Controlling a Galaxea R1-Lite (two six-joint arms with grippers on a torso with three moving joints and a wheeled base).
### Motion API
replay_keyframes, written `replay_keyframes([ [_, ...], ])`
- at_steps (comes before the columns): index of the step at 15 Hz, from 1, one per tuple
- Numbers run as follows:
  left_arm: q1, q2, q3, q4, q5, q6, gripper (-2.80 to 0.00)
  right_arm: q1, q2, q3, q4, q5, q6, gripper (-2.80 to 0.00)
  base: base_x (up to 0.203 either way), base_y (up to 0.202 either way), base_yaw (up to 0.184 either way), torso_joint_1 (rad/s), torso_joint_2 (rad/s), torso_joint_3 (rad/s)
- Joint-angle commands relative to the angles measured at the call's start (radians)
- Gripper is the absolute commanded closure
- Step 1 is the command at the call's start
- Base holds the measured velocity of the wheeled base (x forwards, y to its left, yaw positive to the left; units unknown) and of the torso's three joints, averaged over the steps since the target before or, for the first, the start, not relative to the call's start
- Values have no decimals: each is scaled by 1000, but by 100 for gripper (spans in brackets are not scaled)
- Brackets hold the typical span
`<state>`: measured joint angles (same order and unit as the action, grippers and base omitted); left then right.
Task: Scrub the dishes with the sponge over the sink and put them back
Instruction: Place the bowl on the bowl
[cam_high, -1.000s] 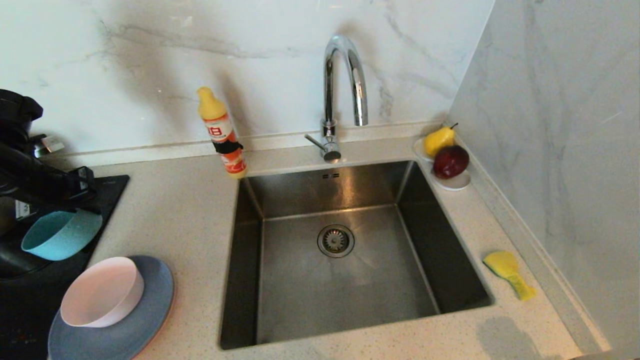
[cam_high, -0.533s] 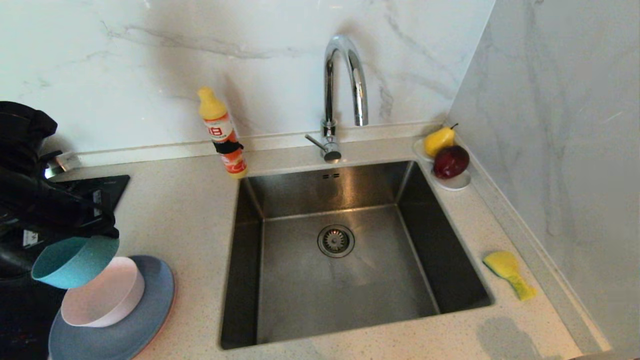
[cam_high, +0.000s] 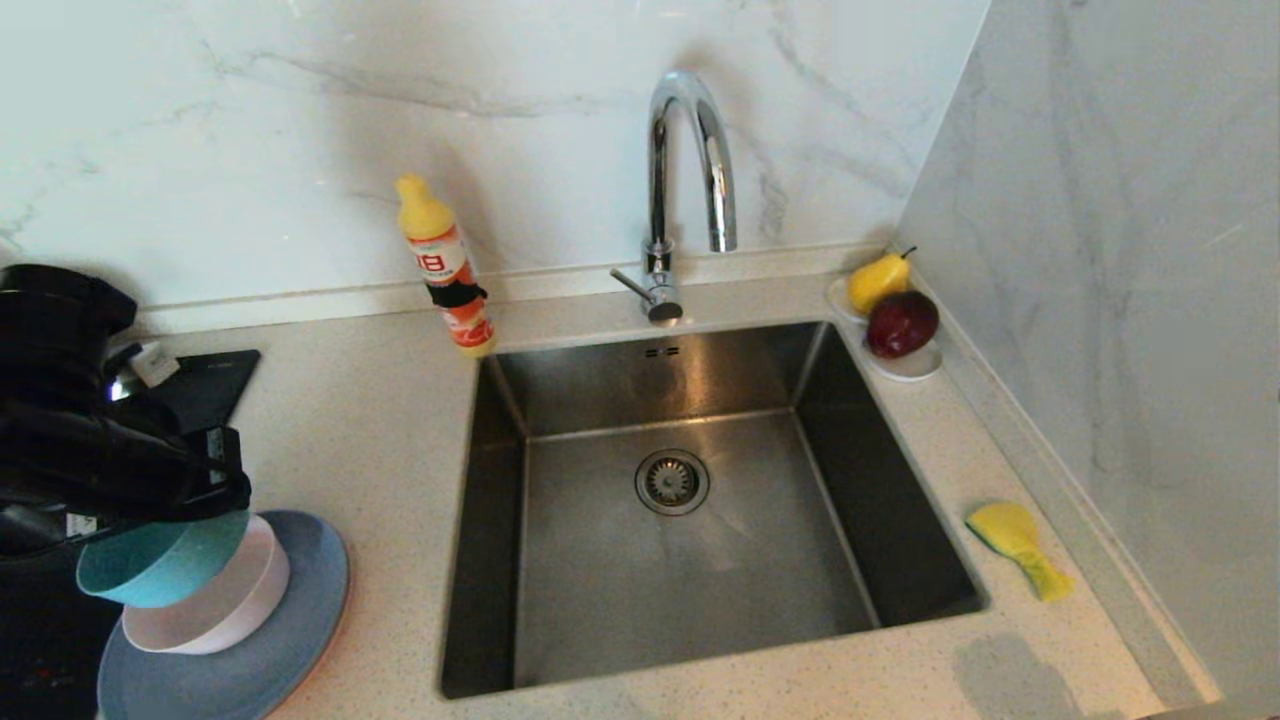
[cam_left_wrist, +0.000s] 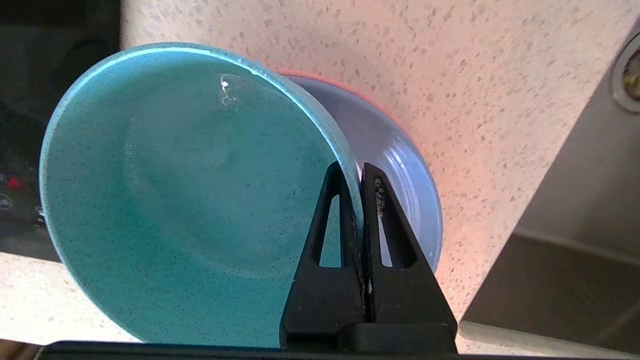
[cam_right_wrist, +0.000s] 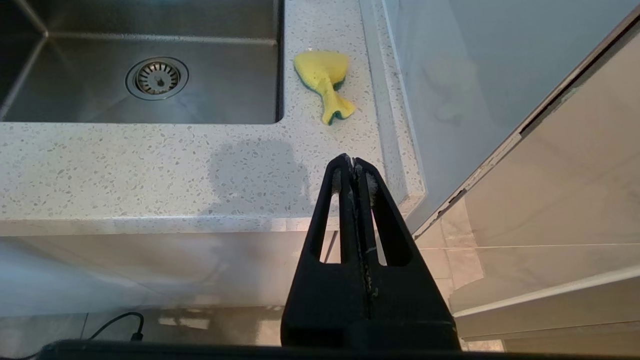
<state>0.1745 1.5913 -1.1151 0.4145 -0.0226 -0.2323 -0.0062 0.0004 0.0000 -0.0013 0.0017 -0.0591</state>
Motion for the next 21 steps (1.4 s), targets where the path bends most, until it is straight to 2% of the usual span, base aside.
replay_keyframes([
  [1,-1,13,-6,1,-6,-14,0,0,1,0,0,0,-1,0,0,0,0,0,0,0],
  [13,-2,-85,44,60,-2,-4,0,0,1,0,0,0,-1,0,0,0,0,0,0,0],
  [17,-3,-73,115,43,-4,4,0,0,1,0,0,0,-1,0,0,0,0,0,0,0],
  [21,-3,-36,127,-28,-2,-2,0,0,1,0,0,0,-1,0,0,0,0,0,0,0],
])
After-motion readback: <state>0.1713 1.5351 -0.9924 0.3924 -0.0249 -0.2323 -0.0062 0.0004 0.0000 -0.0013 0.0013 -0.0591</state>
